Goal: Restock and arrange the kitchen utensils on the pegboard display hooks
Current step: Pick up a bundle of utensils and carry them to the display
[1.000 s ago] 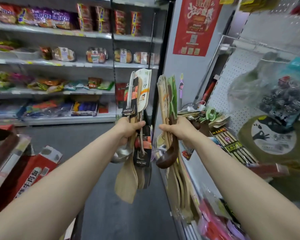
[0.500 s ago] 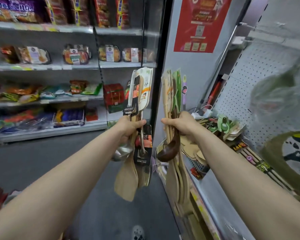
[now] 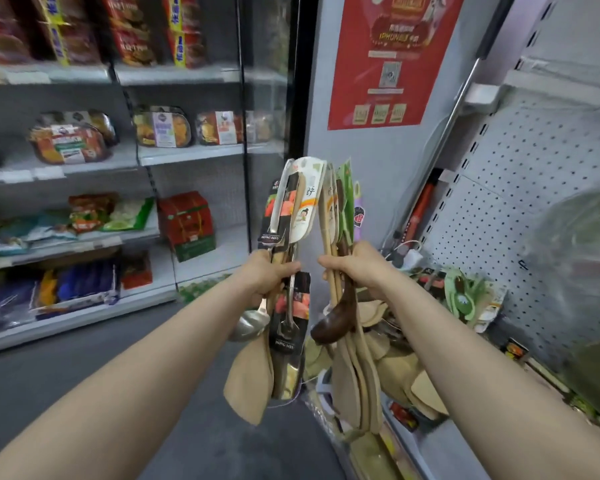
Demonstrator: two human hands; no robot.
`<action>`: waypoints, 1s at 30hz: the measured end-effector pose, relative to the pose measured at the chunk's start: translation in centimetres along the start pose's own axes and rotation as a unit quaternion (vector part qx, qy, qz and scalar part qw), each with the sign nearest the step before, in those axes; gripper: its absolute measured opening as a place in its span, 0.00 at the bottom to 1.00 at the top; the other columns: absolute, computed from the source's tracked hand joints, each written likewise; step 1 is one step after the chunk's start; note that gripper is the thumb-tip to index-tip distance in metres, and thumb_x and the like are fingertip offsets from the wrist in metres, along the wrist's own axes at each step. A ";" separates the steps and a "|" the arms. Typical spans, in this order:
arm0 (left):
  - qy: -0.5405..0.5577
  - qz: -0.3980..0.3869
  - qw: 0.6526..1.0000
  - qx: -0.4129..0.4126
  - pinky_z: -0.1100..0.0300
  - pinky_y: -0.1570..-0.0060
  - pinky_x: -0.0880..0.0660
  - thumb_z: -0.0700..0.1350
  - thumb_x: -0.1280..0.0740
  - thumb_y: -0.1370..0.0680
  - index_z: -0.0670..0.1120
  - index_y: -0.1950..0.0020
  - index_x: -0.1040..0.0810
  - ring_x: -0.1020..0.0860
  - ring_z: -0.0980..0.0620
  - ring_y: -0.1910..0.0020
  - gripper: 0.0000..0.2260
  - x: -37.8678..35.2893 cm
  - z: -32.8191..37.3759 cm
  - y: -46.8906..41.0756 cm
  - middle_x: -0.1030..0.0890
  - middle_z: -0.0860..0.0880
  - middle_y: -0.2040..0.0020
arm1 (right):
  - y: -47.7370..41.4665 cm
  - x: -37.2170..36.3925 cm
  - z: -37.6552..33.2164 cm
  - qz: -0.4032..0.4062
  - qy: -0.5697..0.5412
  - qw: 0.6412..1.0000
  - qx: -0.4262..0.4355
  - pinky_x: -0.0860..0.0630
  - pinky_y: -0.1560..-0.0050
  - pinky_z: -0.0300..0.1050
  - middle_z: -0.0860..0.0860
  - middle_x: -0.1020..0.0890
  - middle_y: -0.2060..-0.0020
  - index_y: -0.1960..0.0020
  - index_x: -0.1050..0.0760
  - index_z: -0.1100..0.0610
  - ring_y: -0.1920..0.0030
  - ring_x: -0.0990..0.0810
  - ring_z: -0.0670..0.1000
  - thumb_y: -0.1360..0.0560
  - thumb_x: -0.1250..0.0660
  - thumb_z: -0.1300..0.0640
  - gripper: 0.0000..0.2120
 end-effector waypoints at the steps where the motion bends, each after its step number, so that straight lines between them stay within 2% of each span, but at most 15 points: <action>1: -0.004 -0.013 1.000 0.000 0.60 0.68 0.23 0.46 0.28 0.25 0.38 0.46 0.23 0.20 0.49 0.66 0.13 -0.5 0.2 -1.5 0.17 0.43 0.58 | -1.0 0.4 0.4 0.010 -0.004 1.000 -0.012 0.19 0.47 0.54 0.52 0.14 0.63 0.47 0.21 0.61 0.60 0.14 0.52 0.27 0.26 0.51 0.15; 4: -0.006 -0.068 0.998 0.011 0.45 0.51 0.22 0.45 0.26 0.26 0.39 0.47 0.23 0.19 0.42 0.57 0.14 -2.4 0.7 -6.7 0.17 0.40 0.54 | -4.1 2.0 1.8 0.054 -0.014 0.997 -0.052 0.18 0.50 0.51 0.54 0.14 0.62 0.51 0.20 0.60 0.61 0.15 0.53 0.28 0.25 0.51 0.13; 5: -0.008 -0.089 0.996 0.010 0.44 0.50 0.22 0.44 0.26 0.26 0.39 0.48 0.23 0.19 0.42 0.57 0.13 -2.9 0.9 -8.3 0.16 0.40 0.54 | -4.9 2.6 2.2 0.069 -0.019 0.996 -0.062 0.18 0.51 0.52 0.55 0.14 0.61 0.52 0.20 0.60 0.60 0.14 0.55 0.28 0.25 0.51 0.13; 10: -0.055 -0.189 0.981 -0.005 0.59 0.63 0.23 0.45 0.28 0.25 0.42 0.46 0.23 0.18 0.51 0.59 0.12 -5.3 2.7 -14.9 0.17 0.46 0.55 | -8.0 4.6 3.7 0.126 -0.091 0.979 -0.133 0.18 0.61 0.44 0.57 0.15 0.56 0.45 0.23 0.62 0.61 0.14 0.53 0.28 0.25 0.51 0.19; 12: -0.071 -0.226 0.971 -0.011 0.60 0.64 0.23 0.44 0.29 0.25 0.40 0.43 0.25 0.20 0.53 0.60 0.14 -6.6 3.4 -17.5 0.17 0.46 0.54 | -9.1 5.1 4.5 0.165 -0.121 0.967 -0.152 0.17 0.53 0.48 0.57 0.15 0.53 0.41 0.24 0.63 0.56 0.15 0.54 0.33 0.22 0.47 0.29; 13: -0.078 -0.241 0.967 -0.013 0.63 0.68 0.23 0.43 0.29 0.24 0.38 0.42 0.25 0.20 0.54 0.62 0.14 -7.3 3.7 -18.5 0.18 0.47 0.56 | -9.2 5.3 5.0 0.183 -0.131 0.960 -0.164 0.18 0.51 0.49 0.57 0.15 0.53 0.42 0.25 0.64 0.55 0.15 0.55 0.33 0.22 0.46 0.29; 15: -0.076 -0.266 0.961 -0.021 0.70 0.76 0.27 0.41 0.31 0.23 0.38 0.42 0.26 0.23 0.56 0.65 0.13 -8.8 4.3 -20.0 0.21 0.48 0.58 | -9.1 5.5 6.1 0.213 -0.164 0.946 -0.183 0.18 0.55 0.45 0.56 0.15 0.55 0.47 0.24 0.65 0.56 0.15 0.54 0.29 0.24 0.52 0.20; 16: -0.084 -0.289 0.954 -0.021 0.71 0.78 0.29 0.40 0.32 0.23 0.38 0.42 0.27 0.23 0.56 0.65 0.12 -10.3 4.2 -20.8 0.21 0.48 0.58 | -8.9 5.9 7.2 0.241 -0.179 0.933 -0.198 0.19 0.58 0.43 0.56 0.14 0.56 0.47 0.23 0.64 0.57 0.14 0.52 0.27 0.25 0.53 0.17; 18: -0.089 -0.303 0.949 -0.019 0.71 0.78 0.29 0.41 0.32 0.22 0.39 0.43 0.26 0.23 0.55 0.64 0.10 -11.9 4.1 -21.6 0.20 0.47 0.56 | -8.0 6.1 8.4 0.262 -0.188 0.922 -0.216 0.18 0.58 0.44 0.55 0.14 0.56 0.44 0.21 0.61 0.58 0.14 0.51 0.28 0.25 0.53 0.17; 19: -0.094 -0.311 0.946 -0.018 0.69 0.75 0.26 0.41 0.31 0.23 0.39 0.44 0.25 0.22 0.54 0.63 0.10 -13.0 3.9 -22.1 0.19 0.46 0.55 | -7.6 6.5 9.4 0.277 -0.196 0.913 -0.227 0.17 0.53 0.47 0.55 0.14 0.56 0.44 0.21 0.61 0.57 0.14 0.52 0.28 0.24 0.52 0.18; 21: -0.105 -0.335 0.936 0.000 0.60 0.62 0.20 0.44 0.29 0.24 0.39 0.43 0.23 0.19 0.49 0.58 0.13 -15.1 3.6 -23.2 0.17 0.45 0.53 | -6.7 7.3 11.3 0.309 -0.215 0.890 -0.258 0.18 0.47 0.54 0.55 0.14 0.55 0.43 0.23 0.59 0.54 0.14 0.55 0.29 0.24 0.51 0.20; 23: -0.120 -0.360 0.925 0.015 0.52 0.47 0.23 0.47 0.27 0.26 0.41 0.40 0.24 0.19 0.48 0.53 0.18 -17.3 3.7 -24.1 0.17 0.44 0.47 | -5.7 8.4 12.9 0.336 -0.235 0.869 -0.277 0.19 0.45 0.57 0.56 0.15 0.53 0.42 0.25 0.59 0.52 0.15 0.56 0.30 0.23 0.51 0.22; 24: -0.132 -0.371 0.919 0.015 0.53 0.46 0.26 0.49 0.27 0.27 0.41 0.38 0.25 0.21 0.48 0.51 0.21 -18.5 3.9 -24.3 0.19 0.44 0.43 | -5.4 9.0 13.7 0.350 -0.245 0.858 -0.285 0.19 0.46 0.58 0.57 0.15 0.52 0.41 0.26 0.59 0.52 0.15 0.58 0.31 0.22 0.51 0.24; 27: -0.162 -0.385 0.909 0.010 0.51 0.42 0.30 0.49 0.29 0.25 0.40 0.30 0.32 0.25 0.43 0.40 0.27 -22.0 4.2 -25.5 0.25 0.42 0.35 | -5.0 11.1 16.1 0.375 -0.276 0.831 -0.304 0.17 0.51 0.57 0.57 0.14 0.58 0.42 0.26 0.60 0.56 0.14 0.58 0.31 0.22 0.53 0.23; 30: -0.183 -0.382 0.906 0.004 0.56 0.45 0.32 0.48 0.30 0.23 0.38 0.29 0.35 0.28 0.43 0.34 0.27 -24.9 4.2 -26.6 0.27 0.42 0.32 | -5.4 13.2 18.1 0.390 -0.276 0.814 -0.329 0.19 0.68 0.43 0.52 0.14 0.67 0.44 0.26 0.60 0.66 0.15 0.52 0.27 0.25 0.56 0.16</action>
Point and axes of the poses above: each hand's wrist, its own y-axis away from the middle knuckle, its own x-axis out of the back of the hand, z = x × y, the point moved 2 cm from there along -y, towards the middle knuckle
